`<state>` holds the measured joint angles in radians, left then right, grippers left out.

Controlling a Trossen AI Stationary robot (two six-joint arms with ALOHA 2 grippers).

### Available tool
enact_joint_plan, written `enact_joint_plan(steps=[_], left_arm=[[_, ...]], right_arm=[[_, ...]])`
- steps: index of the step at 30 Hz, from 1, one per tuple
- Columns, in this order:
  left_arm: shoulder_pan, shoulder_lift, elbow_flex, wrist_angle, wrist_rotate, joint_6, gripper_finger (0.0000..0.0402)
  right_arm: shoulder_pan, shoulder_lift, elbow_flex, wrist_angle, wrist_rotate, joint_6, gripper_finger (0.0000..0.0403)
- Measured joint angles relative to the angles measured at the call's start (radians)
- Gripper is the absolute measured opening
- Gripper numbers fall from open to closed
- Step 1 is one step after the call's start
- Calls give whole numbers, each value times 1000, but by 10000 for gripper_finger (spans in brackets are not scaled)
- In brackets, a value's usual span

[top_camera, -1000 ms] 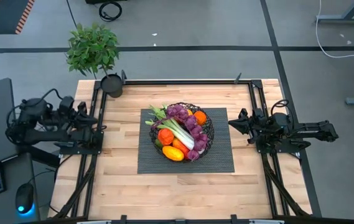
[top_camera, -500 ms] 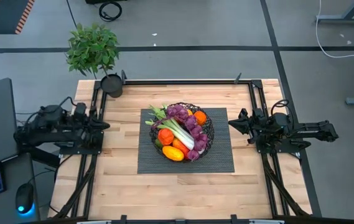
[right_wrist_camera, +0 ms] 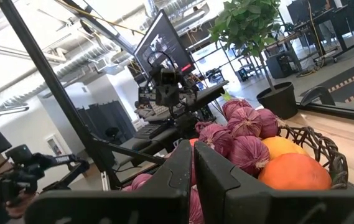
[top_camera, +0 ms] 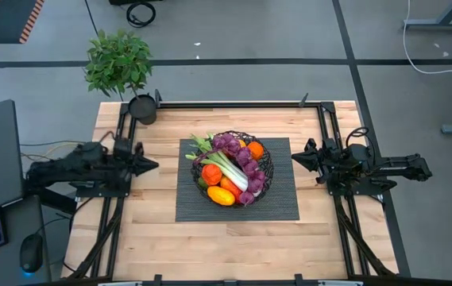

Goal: Build produce basket
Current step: Return to Home Position

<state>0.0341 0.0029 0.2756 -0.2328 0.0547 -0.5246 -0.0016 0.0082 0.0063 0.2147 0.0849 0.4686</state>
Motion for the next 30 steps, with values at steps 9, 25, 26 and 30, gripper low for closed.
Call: enact_joint_plan(steps=[9, 25, 26, 30], left_arm=[[2, 1, -229, 299, -54, 42, 3], [1, 3, -267, 269, -56, 309, 6], [1, 3, -267, 269, -56, 346, 8], [1, 3, -267, 267, -56, 442, 19]], right_arm=[[0, 0, 0, 0, 0, 0, 22], [0, 0, 0, 0, 0, 0, 22], [0, 0, 0, 0, 0, 0, 22], [0, 0, 0, 0, 0, 0, 22]])
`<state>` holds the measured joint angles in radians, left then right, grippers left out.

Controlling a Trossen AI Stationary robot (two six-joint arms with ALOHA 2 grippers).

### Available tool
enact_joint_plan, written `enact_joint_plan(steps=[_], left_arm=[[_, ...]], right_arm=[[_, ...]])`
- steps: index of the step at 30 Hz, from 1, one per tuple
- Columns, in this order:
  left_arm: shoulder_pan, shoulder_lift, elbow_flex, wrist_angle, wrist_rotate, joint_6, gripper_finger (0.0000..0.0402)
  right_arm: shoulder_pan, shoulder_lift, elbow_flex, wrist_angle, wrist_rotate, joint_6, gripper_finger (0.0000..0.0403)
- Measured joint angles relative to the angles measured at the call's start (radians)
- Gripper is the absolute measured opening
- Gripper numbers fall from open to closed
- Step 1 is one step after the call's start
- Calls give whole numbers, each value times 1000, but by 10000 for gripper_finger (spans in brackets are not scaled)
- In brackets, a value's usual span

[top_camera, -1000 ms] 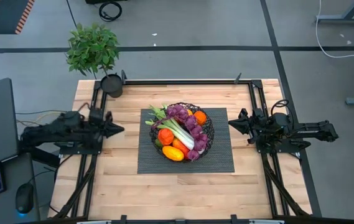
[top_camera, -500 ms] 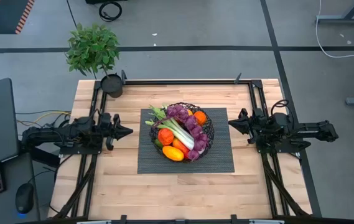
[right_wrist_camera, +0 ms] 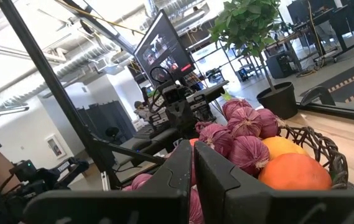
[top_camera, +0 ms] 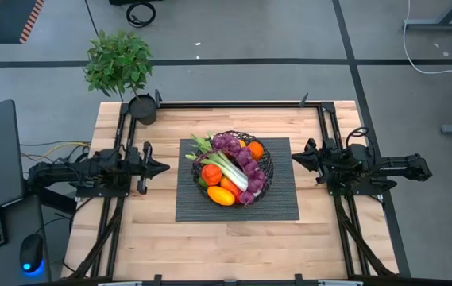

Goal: Build produce basket
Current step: Return to Home Position

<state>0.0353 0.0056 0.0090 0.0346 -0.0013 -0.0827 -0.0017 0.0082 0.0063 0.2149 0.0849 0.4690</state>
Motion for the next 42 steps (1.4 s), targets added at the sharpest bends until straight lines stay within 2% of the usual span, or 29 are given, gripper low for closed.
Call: enact_joint_plan(steps=[7, 14, 42], left_arm=[[0, 0, 0, 3, 1, -38, 19], [0, 0, -1, 4, 2, -224, 17], [0, 0, -1, 6, 2, -220, 27]], right_arm=[[0, 0, 0, 0, 0, 0, 22], [0, 0, 0, 0, 0, 0, 22], [0, 0, 0, 0, 0, 0, 22]])
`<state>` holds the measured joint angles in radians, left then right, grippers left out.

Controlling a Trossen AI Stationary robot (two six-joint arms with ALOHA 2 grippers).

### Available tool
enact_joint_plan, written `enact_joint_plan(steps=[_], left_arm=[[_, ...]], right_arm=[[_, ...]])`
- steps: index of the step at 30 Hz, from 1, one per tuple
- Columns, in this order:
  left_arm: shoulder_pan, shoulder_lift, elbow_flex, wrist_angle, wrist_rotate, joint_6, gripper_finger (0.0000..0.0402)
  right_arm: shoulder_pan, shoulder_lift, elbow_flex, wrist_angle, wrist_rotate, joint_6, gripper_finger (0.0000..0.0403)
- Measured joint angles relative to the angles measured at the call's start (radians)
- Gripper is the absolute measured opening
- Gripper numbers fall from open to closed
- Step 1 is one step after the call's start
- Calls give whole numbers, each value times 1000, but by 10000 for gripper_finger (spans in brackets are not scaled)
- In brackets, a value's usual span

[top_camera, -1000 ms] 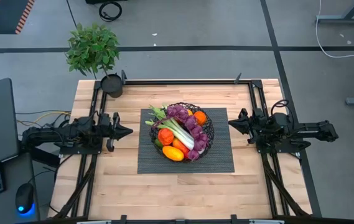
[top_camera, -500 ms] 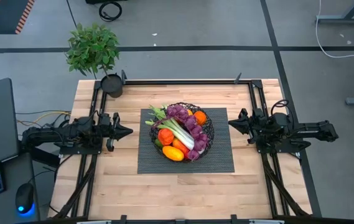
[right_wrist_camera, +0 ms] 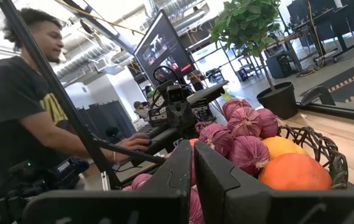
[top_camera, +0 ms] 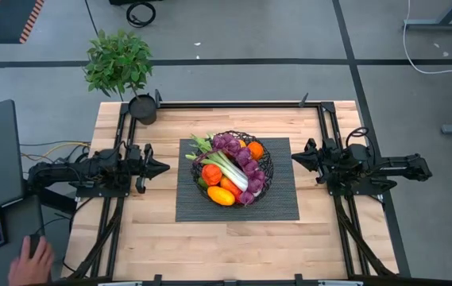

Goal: Build produce basket
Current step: Return to Home Position

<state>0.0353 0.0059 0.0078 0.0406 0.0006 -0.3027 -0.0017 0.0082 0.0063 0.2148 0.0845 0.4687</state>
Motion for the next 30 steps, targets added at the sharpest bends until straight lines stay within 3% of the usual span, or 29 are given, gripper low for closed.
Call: enact_joint_plan(steps=[30], left_arm=[[0, 0, 0, 0, 0, 0, 18]], right_arm=[[0, 0, 0, 0, 0, 0, 22]])
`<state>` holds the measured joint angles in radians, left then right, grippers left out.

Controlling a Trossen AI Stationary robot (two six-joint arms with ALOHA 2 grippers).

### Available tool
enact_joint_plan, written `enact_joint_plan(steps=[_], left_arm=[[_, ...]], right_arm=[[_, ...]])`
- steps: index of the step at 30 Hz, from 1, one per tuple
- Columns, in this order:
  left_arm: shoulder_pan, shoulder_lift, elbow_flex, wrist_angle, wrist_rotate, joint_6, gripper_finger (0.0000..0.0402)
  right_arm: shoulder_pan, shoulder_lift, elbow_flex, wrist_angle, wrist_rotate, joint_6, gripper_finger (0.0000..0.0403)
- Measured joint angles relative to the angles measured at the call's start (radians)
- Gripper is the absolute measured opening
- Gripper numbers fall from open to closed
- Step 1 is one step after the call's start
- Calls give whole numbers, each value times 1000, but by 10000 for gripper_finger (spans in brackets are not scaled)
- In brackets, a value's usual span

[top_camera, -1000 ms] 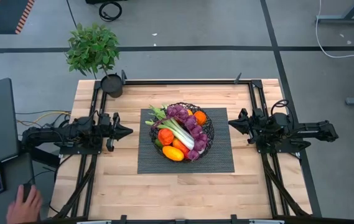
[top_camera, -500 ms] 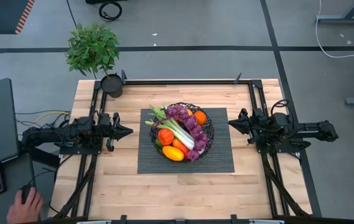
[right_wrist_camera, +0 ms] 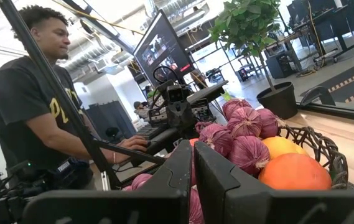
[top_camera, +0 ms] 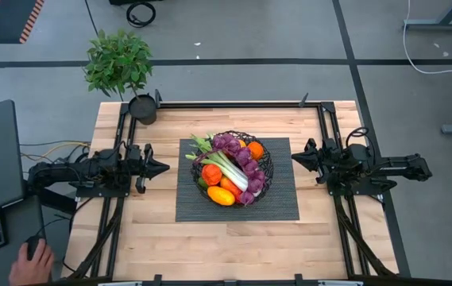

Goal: Build produce basket
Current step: Return to Home Position

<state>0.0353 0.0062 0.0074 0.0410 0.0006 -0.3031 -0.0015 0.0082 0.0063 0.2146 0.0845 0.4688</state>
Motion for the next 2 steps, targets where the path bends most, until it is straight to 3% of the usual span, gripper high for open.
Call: enact_joint_plan(steps=[2], left_arm=[[0, 0, 0, 0, 0, 0, 21]], right_arm=[[0, 0, 0, 0, 0, 0, 23]])
